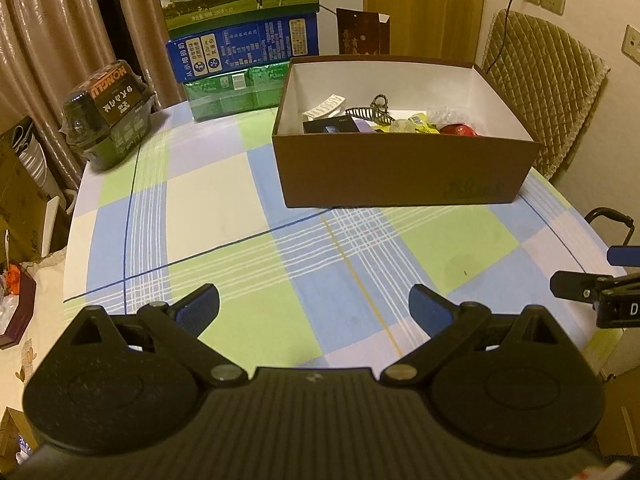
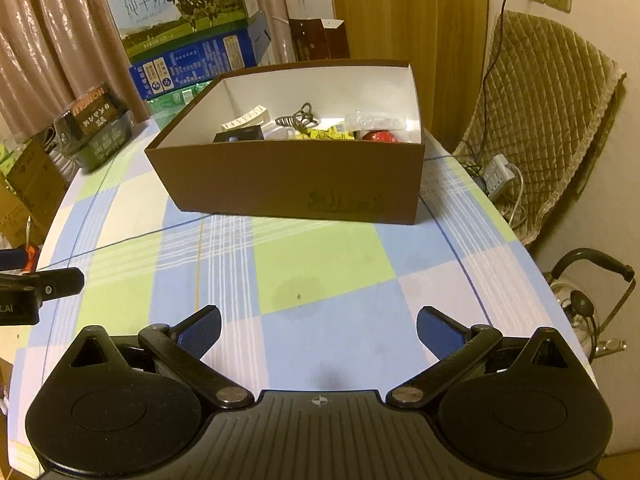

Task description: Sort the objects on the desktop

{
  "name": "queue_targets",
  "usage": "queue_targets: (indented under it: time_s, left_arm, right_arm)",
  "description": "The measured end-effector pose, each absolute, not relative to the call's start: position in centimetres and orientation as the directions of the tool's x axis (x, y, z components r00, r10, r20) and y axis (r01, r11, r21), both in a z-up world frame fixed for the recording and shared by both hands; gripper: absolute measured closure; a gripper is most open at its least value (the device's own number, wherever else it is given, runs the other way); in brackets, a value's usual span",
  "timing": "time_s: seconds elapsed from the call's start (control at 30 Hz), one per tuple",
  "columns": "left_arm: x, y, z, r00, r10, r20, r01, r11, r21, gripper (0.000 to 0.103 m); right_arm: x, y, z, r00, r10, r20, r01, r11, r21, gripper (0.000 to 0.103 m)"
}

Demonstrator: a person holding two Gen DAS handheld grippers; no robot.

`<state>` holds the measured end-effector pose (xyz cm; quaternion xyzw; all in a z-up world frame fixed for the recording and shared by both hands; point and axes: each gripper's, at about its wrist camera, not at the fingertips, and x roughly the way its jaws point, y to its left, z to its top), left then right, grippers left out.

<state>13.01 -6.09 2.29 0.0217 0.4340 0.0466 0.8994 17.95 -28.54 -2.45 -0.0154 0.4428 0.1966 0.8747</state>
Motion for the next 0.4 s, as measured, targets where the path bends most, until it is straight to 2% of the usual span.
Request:
queue_targets:
  time_s: [0.4]
  left_arm:
    - [13.22,-6.73,2.47,0.644,0.080,-0.760,-0.039,0.997,0.072,0.003]
  right_arm:
    - [17.96,-28.53,-2.72,0.522,0.327,-0.788,-0.354,0.923,0.149,0.002]
